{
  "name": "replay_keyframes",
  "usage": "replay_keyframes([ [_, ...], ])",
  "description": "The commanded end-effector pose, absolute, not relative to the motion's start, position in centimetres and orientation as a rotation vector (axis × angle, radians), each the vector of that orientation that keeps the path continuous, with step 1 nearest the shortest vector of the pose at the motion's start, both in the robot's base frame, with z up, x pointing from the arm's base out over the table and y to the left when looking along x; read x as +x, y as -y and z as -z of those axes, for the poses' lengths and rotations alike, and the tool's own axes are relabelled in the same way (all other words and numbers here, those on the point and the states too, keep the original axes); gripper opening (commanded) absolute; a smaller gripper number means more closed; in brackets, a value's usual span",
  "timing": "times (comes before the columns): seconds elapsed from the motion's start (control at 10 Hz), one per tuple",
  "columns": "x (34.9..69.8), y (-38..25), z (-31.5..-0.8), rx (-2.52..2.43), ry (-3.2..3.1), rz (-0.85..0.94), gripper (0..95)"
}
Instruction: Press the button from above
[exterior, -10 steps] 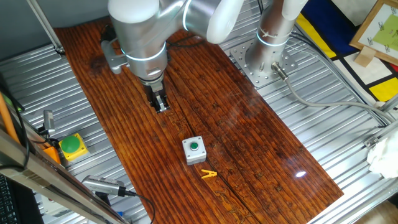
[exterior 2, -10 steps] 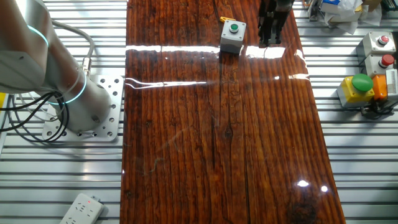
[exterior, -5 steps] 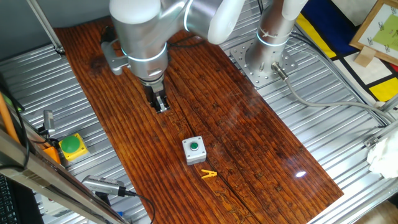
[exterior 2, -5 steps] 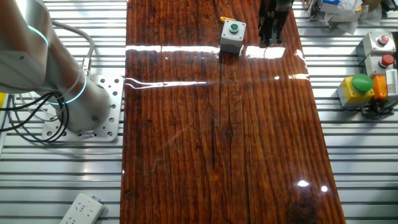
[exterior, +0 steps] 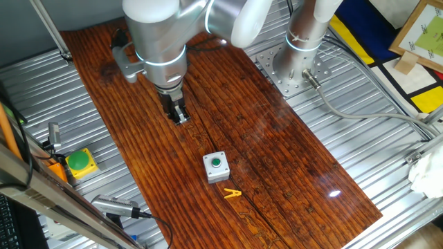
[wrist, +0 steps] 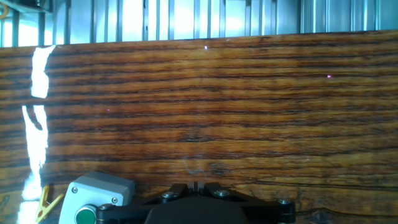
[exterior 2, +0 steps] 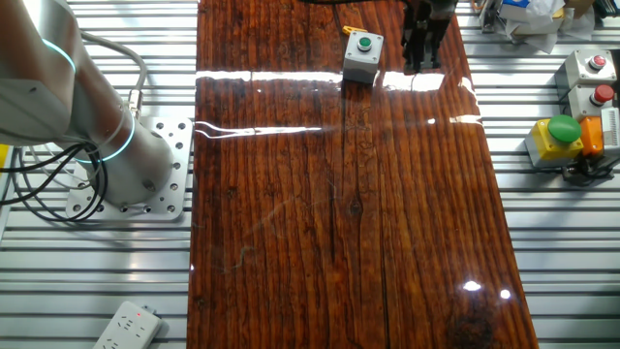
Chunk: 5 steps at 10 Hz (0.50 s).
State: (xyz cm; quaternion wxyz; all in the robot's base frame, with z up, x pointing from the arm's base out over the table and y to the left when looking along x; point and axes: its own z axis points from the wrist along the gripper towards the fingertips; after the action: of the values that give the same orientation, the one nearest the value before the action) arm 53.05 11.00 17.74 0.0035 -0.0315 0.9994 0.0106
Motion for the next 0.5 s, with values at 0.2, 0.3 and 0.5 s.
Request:
replay_keyframes([
  [0.2, 52.97, -10.98, -17.77, -0.117, -3.127, -0.043, 0.0],
  [0.3, 52.97, -10.98, -17.77, -0.117, -3.127, -0.044, 0.0],
  [0.5, 52.97, -10.98, -17.77, -0.121, -3.127, -0.041, 0.0],
])
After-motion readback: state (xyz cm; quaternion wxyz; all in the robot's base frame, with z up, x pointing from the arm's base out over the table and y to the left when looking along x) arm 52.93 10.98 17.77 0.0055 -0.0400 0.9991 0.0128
